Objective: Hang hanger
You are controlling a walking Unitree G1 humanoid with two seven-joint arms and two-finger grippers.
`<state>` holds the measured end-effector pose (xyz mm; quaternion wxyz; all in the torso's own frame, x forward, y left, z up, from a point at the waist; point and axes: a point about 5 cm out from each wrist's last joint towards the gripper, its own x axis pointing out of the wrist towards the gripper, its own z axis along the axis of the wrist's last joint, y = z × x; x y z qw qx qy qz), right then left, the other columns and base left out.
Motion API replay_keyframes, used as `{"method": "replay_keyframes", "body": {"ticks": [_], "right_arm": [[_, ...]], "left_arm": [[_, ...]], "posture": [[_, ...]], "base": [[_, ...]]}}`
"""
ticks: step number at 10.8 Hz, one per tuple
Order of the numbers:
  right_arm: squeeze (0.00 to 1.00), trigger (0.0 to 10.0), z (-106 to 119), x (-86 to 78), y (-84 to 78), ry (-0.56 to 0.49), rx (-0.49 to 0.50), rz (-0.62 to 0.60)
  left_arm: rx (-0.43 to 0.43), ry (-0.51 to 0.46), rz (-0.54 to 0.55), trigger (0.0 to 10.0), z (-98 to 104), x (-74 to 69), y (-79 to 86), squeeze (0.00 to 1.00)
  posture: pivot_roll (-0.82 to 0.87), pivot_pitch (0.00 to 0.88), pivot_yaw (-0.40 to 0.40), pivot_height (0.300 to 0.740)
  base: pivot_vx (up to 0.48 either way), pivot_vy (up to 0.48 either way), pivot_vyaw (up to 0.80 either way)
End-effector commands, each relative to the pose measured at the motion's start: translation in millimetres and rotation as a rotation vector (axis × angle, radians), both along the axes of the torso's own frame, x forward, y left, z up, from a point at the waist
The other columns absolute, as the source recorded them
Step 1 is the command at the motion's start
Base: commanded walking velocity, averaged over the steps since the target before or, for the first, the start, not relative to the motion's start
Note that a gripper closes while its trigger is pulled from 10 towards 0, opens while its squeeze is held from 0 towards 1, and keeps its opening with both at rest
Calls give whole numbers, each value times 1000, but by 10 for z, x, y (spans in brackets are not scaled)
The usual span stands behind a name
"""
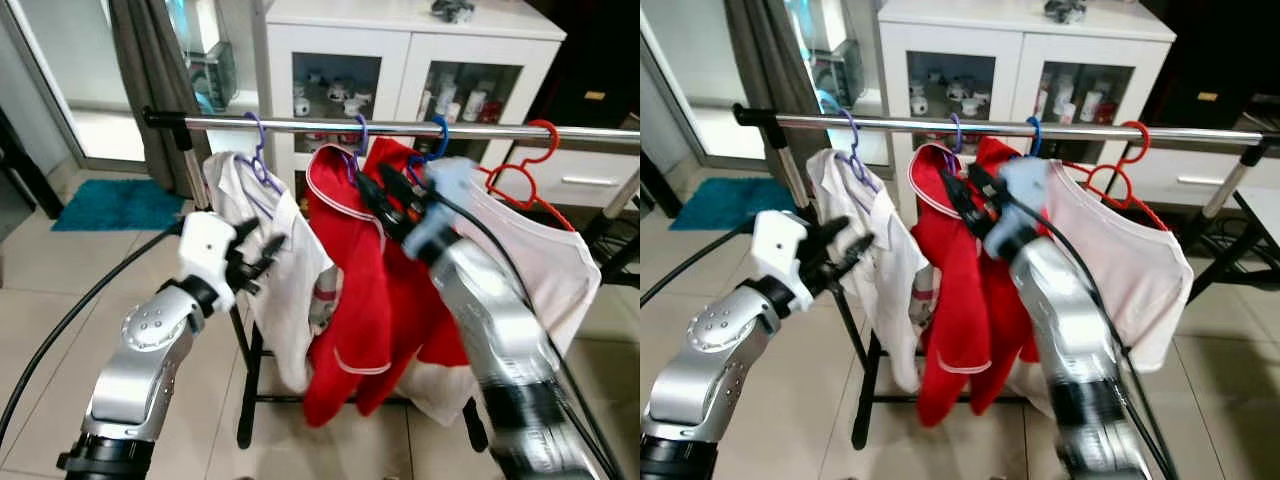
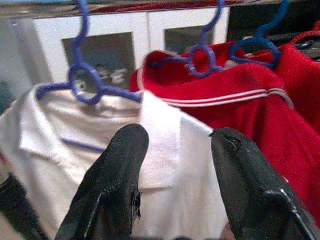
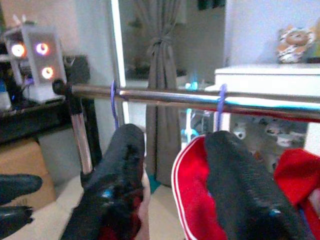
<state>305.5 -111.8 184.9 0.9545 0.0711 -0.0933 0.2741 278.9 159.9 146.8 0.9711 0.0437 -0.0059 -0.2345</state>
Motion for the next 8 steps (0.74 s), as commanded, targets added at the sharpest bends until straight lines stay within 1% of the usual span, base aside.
{"method": "replay_keyframes", "body": {"ticks": [1,2,3,4,5,6,7,8], "right_arm": [[1000,10000,75,-86,-62,-29,11,-42],[1000,10000,64,-235,-171,-35,29,-90],[1000,10000,-50,-333,-311,-12,56,-205],[1000,10000,-94,-364,-335,19,73,-258],[1000,10000,-111,-369,-317,36,86,-274],[1000,10000,-166,-395,-263,75,104,-303],[1000,10000,-201,-437,-238,121,147,-324],[1000,10000,-198,-442,-251,130,145,-351]], "left_arm": [[-13,10,35,10000,-24,-37,42,0],[-18,16,43,10000,-48,-100,27,0],[-16,21,60,10000,-79,-133,13,0],[-13,9,65,10000,-39,-133,10,0],[-13,-2,72,10000,-9,-124,19,0],[-28,5,101,10000,-15,-134,69,0],[-32,12,103,10000,-33,-120,55,0],[-43,6,100,10000,1,-116,23,0]], "posture": [[-82,0,27,740],[-75,0,27,740],[-72,0,20,740],[-62,0,8,740],[-54,0,5,740],[-74,0,17,740],[-82,0,20,740],[-74,0,15,740]], "base": [[0,0,0],[0,0,0],[0,0,0],[0,0,0],[0,0,0],[0,0,0],[0,0,0],[0,0,0]]}}
